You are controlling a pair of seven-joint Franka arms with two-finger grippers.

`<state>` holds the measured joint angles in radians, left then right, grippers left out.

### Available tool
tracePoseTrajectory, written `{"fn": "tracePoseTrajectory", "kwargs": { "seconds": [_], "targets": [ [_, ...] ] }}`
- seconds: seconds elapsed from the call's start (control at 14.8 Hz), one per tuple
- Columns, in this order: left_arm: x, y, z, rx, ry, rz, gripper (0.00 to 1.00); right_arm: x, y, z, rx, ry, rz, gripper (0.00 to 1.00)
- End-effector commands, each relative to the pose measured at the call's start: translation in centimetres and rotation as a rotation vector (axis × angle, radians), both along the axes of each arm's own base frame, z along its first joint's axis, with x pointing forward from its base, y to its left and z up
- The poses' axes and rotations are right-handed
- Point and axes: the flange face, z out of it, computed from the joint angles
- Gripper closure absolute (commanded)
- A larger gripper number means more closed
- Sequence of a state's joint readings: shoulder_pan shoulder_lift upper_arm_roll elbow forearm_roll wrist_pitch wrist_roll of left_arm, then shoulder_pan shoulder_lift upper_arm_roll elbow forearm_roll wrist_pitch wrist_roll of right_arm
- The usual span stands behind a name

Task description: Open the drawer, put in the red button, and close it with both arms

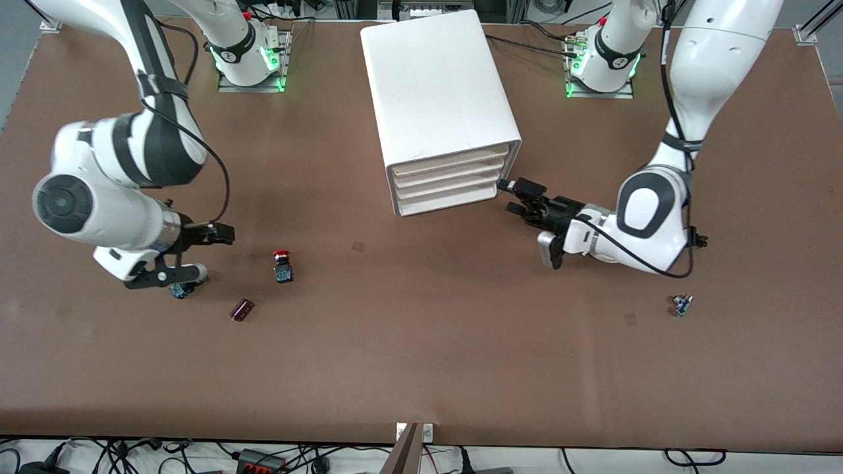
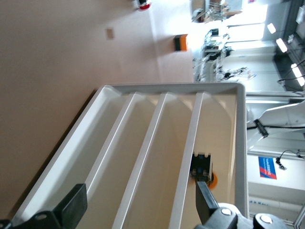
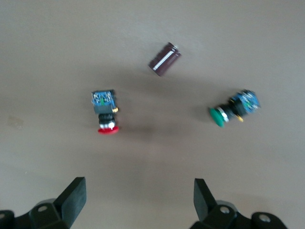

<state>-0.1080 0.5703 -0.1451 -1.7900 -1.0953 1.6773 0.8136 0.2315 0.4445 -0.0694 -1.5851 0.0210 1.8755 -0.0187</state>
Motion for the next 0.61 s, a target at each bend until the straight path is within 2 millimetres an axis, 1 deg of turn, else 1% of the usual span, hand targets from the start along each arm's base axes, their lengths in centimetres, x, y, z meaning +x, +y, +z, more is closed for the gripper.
{"fn": "tracePoseTrajectory", "kwargs": {
  "seconds": [0.0, 0.07, 0.13, 0.2, 0.27, 0.34, 0.4, 0.47, 0.54],
  "targets": [
    [-1.9, -2.1, -1.5, -0.048, -0.071, 0.038, 0.00, 0.9, 3.4, -5.7, 0.006, -0.014, 0.051, 0.00],
    [-2.2, -2.4, -2.3, -0.055, -0.074, 0.026, 0.00, 0.9, 5.3, -7.8, 0.007, -0.025, 0.079, 0.00],
    [-2.4, -2.3, -2.5, -0.060, -0.084, 0.019, 0.00, 0.8, 6.5, -9.3, 0.005, -0.030, 0.090, 0.00],
    [-3.1, -2.3, -3.1, -0.071, -0.091, 0.006, 0.00, 0.7, 7.4, -10.4, 0.004, -0.033, 0.105, 0.00],
    [-3.9, -2.4, -3.9, -0.090, -0.107, -0.009, 0.00, 0.7, 7.6, -11.4, 0.004, -0.035, 0.106, 0.00],
    [-5.2, -2.5, -4.9, -0.109, -0.118, -0.029, 0.00, 0.6, 7.6, -12.4, 0.001, -0.023, 0.106, 0.00],
    [-6.0, -2.2, -5.8, -0.131, -0.133, -0.032, 0.03, 0.5, 7.7, -13.3, -0.002, -0.011, 0.107, 0.00],
    [-6.5, -2.2, -6.2, -0.149, -0.138, -0.025, 0.06, 0.4, 7.6, -14.4, -0.004, 0.004, 0.106, 0.00],
    [-6.8, -2.2, -6.4, -0.150, -0.133, -0.026, 0.13, 0.2, 7.7, -15.4, 0.002, 0.014, 0.099, 0.00]
  ]
}}
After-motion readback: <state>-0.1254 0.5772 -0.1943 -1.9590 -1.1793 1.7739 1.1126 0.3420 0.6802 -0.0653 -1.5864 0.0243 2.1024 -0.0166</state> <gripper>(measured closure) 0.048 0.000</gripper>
